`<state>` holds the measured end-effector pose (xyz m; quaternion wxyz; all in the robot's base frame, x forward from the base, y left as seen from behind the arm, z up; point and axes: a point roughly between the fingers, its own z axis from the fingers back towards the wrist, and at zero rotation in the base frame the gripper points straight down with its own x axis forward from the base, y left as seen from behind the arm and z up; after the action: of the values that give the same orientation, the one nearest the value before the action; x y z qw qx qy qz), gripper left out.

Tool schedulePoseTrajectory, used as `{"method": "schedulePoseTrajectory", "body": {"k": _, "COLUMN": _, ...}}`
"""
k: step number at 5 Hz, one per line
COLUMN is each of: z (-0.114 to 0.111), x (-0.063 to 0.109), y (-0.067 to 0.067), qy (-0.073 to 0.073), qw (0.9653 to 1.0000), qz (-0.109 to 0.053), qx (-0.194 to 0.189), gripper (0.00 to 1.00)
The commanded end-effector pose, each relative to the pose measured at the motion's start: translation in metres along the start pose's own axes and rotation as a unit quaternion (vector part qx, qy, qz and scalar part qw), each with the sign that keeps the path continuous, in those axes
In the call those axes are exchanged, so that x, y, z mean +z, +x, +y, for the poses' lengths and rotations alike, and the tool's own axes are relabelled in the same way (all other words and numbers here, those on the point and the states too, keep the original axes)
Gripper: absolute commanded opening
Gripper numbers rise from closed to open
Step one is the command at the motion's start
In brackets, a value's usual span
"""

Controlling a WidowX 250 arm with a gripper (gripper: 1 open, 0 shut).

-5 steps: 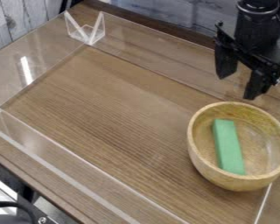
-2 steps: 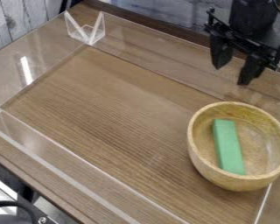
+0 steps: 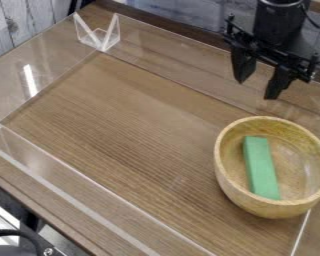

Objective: Put green object into wooden bowl

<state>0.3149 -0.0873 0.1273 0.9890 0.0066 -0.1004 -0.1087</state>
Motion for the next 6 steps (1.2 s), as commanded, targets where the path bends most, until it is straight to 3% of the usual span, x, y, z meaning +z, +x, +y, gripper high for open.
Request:
{"method": "schedulePoseTrajectory", "body": {"k": 1, "z": 0.009, "x": 0.019, "y": 0.008, "qy": 0.002, "qw": 0.9998, "qz": -0.022, "qx": 0.003, "gripper": 1.0}}
{"method": "schedulePoseTrajectory", "body": {"k": 2, "z": 0.017, "x": 0.025, "y": 0.011, "qy": 0.002, "qw": 0.9997, "qz": -0.022, "qx": 0.004, "gripper": 1.0}}
{"method": "schedulePoseTrajectory", "body": {"k": 4, "z": 0.04, "x": 0.037, "y": 0.003, "qy": 0.02, "qw": 0.9973, "qz": -0.024, "qx": 0.066, "gripper": 1.0}}
{"method": "schedulePoseTrajectory", "body": {"k": 6, "z": 0.058, "x": 0.032, "y": -0.015, "qy": 0.016, "qw": 0.9988, "qz": -0.035, "qx": 0.029, "gripper": 1.0}}
